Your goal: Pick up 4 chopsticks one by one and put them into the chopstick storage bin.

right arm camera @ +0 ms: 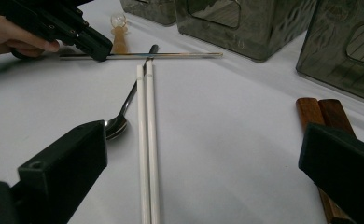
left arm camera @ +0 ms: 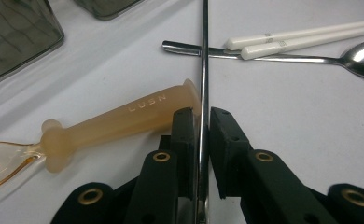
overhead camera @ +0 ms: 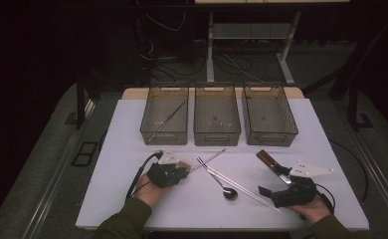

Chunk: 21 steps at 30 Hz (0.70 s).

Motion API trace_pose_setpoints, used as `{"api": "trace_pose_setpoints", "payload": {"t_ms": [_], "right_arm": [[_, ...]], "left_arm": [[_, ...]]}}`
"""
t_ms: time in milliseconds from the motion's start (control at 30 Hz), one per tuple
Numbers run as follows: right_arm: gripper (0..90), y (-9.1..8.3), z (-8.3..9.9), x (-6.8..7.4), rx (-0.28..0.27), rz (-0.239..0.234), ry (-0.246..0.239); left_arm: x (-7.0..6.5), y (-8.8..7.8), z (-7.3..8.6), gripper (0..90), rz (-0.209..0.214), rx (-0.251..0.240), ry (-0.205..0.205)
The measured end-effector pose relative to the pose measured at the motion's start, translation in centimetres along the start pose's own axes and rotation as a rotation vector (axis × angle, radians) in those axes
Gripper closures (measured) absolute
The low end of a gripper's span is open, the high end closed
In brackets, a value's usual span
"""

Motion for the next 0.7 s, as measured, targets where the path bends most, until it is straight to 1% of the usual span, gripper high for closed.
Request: {"api": "trace_pose_setpoints", "payload": {"t_ms": [67,267,433,567,600,633,700], "right_arm": [[1.3,0.0,0.0,0.01,0.0,0.0,0.0],[1.3,0.03,0.0,0.01,0.0,0.0,0.004],[1.4,0.02,0.02,0.0,0.002,0.0,0.002],[1.3,0.01,0.03,-0.02,0.001,0.0,0.001],[1.3,0.01,0.02,-0.02,0.0,0.0,0.002],[1.3,0.0,0.01,-0.03,0.0,0.0,0.0],[1.3,0.0,0.01,-0.04,0.0,0.0,0.001]], "left_arm": [[-0.02,-0.01,0.01,82.6,0.004,0.004,0.008],[-0.04,0.0,0.0,84.1,0.012,0.002,0.006],[0.0,0.0,-0.03,84.4,0.017,0.001,-0.005],[0.08,-0.05,-0.02,84.5,0.043,0.006,-0.038],[0.06,-0.07,-0.03,84.5,0.047,0.007,-0.039],[0.06,-0.08,-0.04,84.5,0.049,0.01,-0.031],[-0.06,-0.12,-0.03,84.5,0.052,0.014,-0.034]]}}
Point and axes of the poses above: each handheld gripper's, and its own axes: y roughly forward along the jaws, z roughly out of its underside, x roughly to its left, the point moved 10 cm from there along y, roughly forward along the jaws, and after that the axes turned 3 degrees about -z, right-handed, at the moved point
